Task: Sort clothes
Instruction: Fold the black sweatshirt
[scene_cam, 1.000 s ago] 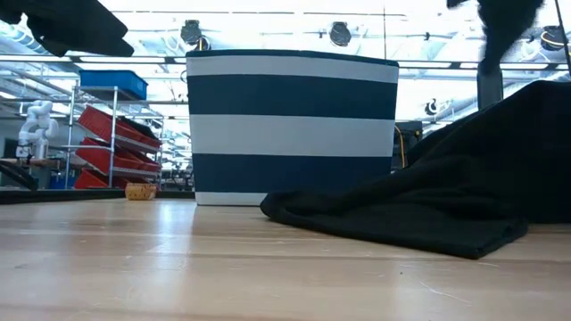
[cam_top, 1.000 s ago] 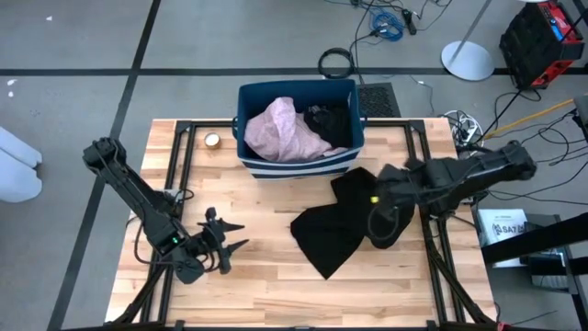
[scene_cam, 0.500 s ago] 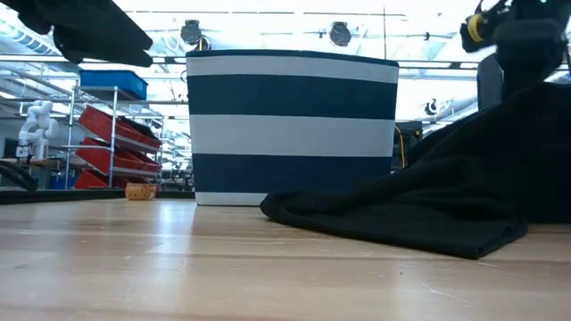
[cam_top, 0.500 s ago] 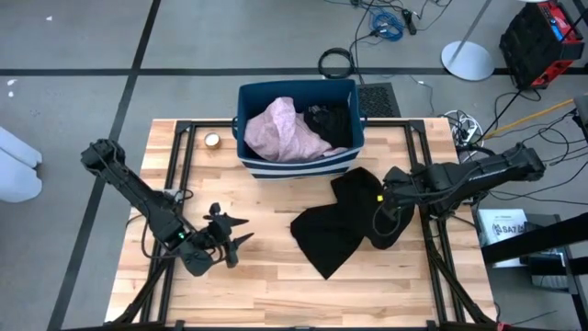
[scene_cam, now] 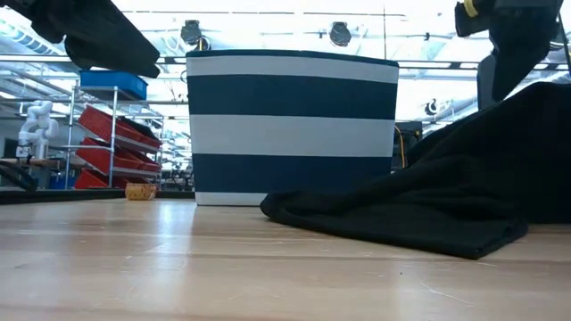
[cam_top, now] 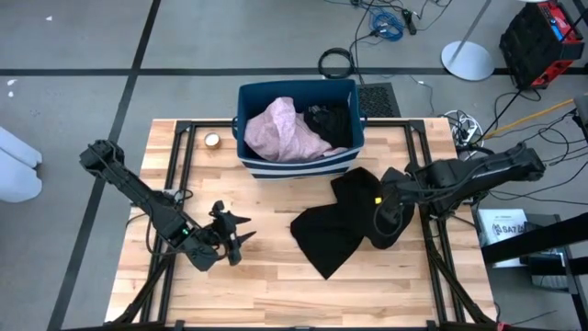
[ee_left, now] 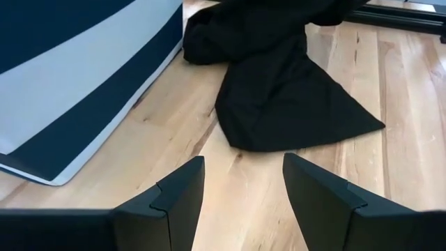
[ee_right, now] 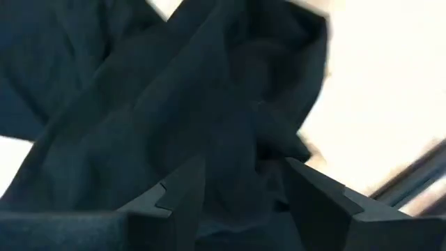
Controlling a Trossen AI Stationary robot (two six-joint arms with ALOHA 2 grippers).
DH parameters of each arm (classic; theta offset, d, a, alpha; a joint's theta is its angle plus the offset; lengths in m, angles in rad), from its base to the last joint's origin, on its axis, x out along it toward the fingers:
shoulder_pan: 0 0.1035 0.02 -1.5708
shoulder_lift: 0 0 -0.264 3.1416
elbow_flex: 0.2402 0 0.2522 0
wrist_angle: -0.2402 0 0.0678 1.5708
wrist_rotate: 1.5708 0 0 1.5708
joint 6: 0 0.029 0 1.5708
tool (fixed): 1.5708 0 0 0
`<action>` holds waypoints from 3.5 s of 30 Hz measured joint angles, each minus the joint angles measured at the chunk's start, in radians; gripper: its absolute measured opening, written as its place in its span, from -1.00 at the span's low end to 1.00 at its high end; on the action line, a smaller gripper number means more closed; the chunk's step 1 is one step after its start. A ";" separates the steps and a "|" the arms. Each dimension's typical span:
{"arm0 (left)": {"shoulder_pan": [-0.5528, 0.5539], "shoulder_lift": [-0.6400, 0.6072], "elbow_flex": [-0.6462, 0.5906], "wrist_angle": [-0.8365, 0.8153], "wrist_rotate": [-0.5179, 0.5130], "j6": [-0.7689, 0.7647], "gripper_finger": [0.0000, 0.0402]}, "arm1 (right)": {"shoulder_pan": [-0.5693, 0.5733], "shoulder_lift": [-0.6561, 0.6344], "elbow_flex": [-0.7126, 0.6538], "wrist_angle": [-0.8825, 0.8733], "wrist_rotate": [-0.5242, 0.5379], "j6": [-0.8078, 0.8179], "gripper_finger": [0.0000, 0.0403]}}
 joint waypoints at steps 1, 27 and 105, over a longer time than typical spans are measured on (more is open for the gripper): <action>0.000 0.000 0.000 0.000 0.004 0.000 0.02 | -0.001 0.000 -0.015 0.015 -0.015 -0.007 -0.12; 0.000 0.000 0.000 0.028 0.011 0.000 0.02 | 0.002 0.002 0.005 0.352 -0.169 -0.260 -0.99; 0.443 0.688 0.107 0.824 0.633 0.290 -0.85 | 0.201 0.214 0.512 -0.264 0.299 0.175 -1.00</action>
